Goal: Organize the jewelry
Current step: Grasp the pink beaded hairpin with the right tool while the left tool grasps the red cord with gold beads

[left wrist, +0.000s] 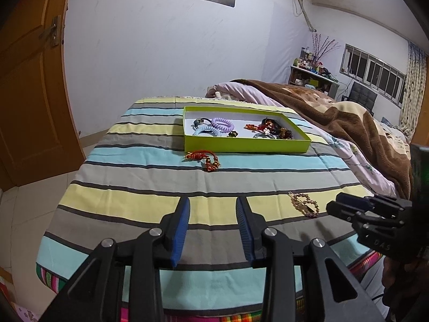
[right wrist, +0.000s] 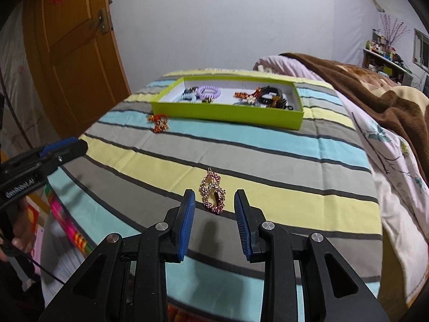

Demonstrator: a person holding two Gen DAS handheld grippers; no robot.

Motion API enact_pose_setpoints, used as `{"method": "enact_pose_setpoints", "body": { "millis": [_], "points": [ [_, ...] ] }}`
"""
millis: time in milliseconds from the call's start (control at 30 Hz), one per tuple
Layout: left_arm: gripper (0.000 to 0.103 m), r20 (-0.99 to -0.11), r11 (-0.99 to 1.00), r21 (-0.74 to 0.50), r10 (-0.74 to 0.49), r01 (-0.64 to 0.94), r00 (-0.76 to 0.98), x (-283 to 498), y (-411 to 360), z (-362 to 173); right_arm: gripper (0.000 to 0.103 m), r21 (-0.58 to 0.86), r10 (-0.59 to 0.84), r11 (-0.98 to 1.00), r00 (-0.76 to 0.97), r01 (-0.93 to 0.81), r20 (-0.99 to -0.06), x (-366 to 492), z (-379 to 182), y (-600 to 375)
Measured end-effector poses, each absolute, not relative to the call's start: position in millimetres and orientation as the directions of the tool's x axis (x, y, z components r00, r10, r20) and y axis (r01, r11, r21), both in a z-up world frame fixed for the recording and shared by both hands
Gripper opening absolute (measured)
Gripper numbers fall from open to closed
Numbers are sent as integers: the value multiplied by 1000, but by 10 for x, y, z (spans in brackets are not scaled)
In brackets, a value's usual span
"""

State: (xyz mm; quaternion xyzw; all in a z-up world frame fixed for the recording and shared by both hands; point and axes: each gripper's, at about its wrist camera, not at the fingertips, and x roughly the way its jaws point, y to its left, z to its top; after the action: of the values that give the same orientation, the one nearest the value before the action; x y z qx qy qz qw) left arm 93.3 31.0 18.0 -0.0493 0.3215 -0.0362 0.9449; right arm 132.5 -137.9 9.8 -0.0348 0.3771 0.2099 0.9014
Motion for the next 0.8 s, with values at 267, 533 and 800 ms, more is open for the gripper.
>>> {"method": "enact_pose_setpoints", "body": {
  "millis": [267,533,800],
  "points": [
    [37,-622,991,-134,-107,29,775,1096,364,98,31,52,325,902,594,-429,-736,1545,-89,-1233],
    [38,-634,989,-145,-123,39,764,1308,362,50,31,43,320,890,555,-454,-768,1694,-189,-1144],
    [41,-651,986,-161,-139,43,746,1534,349,-31,22,38,318,891,561,-453,-765,1724,-192,-1137]
  ]
}}
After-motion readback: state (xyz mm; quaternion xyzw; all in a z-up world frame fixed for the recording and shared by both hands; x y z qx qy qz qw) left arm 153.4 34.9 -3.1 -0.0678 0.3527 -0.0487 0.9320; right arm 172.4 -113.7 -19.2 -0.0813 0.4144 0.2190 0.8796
